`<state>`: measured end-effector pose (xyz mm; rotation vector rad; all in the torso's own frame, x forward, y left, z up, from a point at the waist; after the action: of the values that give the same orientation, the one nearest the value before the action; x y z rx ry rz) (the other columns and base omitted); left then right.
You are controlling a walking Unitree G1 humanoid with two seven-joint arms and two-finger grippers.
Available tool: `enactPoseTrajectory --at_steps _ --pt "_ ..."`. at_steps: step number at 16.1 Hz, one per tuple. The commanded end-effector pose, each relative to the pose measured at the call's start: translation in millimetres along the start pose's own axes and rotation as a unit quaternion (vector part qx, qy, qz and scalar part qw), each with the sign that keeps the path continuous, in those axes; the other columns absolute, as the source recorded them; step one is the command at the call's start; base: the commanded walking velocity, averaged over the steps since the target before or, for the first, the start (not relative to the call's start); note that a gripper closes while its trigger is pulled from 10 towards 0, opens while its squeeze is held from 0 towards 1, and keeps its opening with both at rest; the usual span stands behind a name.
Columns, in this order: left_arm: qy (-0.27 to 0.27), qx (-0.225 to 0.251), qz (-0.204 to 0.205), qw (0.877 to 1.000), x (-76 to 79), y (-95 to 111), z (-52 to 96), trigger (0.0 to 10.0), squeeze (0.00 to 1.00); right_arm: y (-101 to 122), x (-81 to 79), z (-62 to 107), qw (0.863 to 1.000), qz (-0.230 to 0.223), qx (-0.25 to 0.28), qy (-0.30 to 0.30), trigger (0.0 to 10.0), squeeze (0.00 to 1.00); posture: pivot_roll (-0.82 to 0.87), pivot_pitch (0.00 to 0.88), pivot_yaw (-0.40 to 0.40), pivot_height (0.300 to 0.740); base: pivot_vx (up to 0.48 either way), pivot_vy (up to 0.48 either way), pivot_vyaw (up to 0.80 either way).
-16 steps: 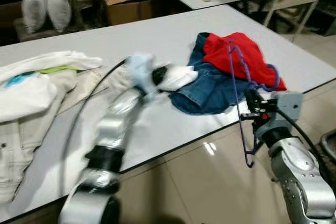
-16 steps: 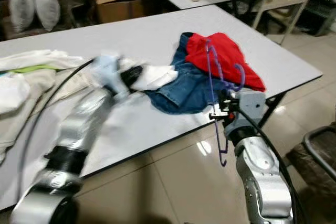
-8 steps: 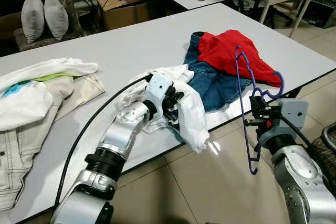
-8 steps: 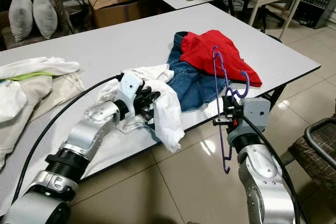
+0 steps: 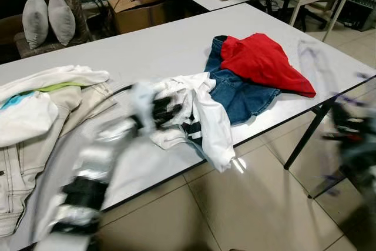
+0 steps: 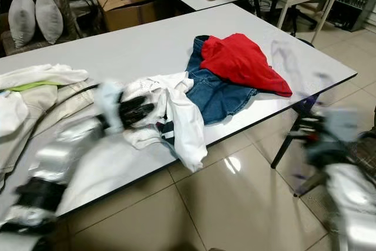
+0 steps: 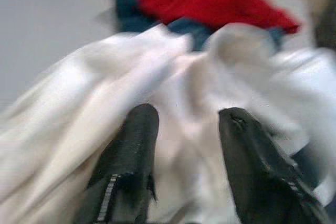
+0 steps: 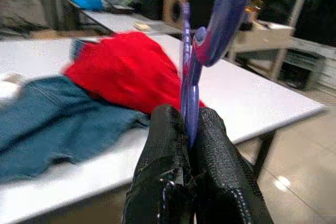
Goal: Hang hanger
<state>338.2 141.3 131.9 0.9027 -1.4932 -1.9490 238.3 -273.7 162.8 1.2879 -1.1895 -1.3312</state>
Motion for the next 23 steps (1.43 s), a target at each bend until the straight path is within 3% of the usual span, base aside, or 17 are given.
enactPoseTrajectory --at_steps 1,2,3,4,6,7,9,17,19,22,23 --pt "0.014 -0.018 -0.048 0.999 -0.6 -4.7 7.2 10.0 1.0 -5.9 4.0 6.8 0.999 0.028 -0.024 0.003 10.0 0.0 -0.26 0.0 0.042 0.74 0.0 0.0 0.0" --pt "0.018 -0.022 -0.058 0.998 -0.5 -7.5 10.5 10.0 1.0 -7.4 5.6 9.4 0.999 0.034 -0.029 0.0 10.0 0.0 -0.26 0.0 0.042 0.74 0.0 0.0 0.0" --pt "0.015 0.004 -0.032 0.999 9.7 -7.8 16.6 10.0 0.05 -12.5 -4.1 13.2 0.999 0.027 -0.035 0.018 10.0 0.0 -0.27 0.0 0.027 0.74 0.0 0.0 0.0" --pt "0.015 0.018 -0.017 1.0 14.0 -6.9 18.8 10.0 0.05 -14.4 -8.9 14.2 0.999 0.024 -0.036 0.026 10.0 0.0 -0.27 0.0 0.027 0.74 0.0 0.0 0.0" --pt "0.112 0.053 0.021 0.992 20.7 -8.5 30.6 10.0 0.0 -12.7 -35.1 9.5 0.999 0.006 -0.007 0.041 10.0 0.0 -0.27 0.0 0.01 0.74 0.0 0.0 0.0" --pt "0.128 0.052 0.022 0.99 23.0 -9.8 32.9 10.0 0.0 -11.7 -43.4 6.8 0.999 0.019 0.0 0.048 10.0 0.0 -0.27 0.0 -0.006 0.74 0.0 0.0 0.0" --pt "0.145 0.047 0.026 0.988 27.8 -11.4 33.4 10.0 0.0 -10.9 -55.4 1.5 0.998 0.003 0.01 0.056 10.0 0.0 -0.26 0.0 -0.027 0.74 0.0 -0.452 0.7" --pt "0.168 0.051 0.014 0.984 31.1 -4.1 30.2 10.0 0.0 -12.6 -68.7 -6.6 0.997 -0.01 0.016 0.07 10.0 0.0 -0.23 0.0 -0.027 0.74 0.0 -0.464 0.8" --pt "0.166 0.046 0.022 0.985 31.5 -4.9 27.4 10.0 0.0 -13.9 -68.6 -4.3 0.997 -0.046 0.017 0.059 10.0 0.0 -0.23 0.0 -0.027 0.74 0.0 0.354 0.0" --pt "0.151 0.04 0.026 0.987 32.7 -4.9 20.8 10.0 0.0 -20.7 -75.9 2.1 0.997 -0.055 0.006 0.053 10.0 0.0 -0.25 0.0 0.0 0.74 0.0 0.48 -0.74" --pt "0.158 0.037 0.008 0.987 31.0 -4.1 20.6 10.0 0.0 -22.1 -78.3 3.8 0.997 -0.056 0.004 0.053 10.0 0.0 -0.25 0.0 0.0 0.74 0.0 0.0 -0.8"
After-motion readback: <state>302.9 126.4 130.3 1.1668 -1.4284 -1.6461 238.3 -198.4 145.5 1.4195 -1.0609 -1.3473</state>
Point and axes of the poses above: a point about 5 cm out from each wrist's last joint towards the gripper, its own z axis pointing back from the gripper into the wrist, its own y axis along the axis of the wrist's last joint, x = y × z, the point moved 1 cm from there along -z, pointing out of the wrist towards the gripper, and after that the axes turned 13 degrees about -z, right-handed, at the moved point
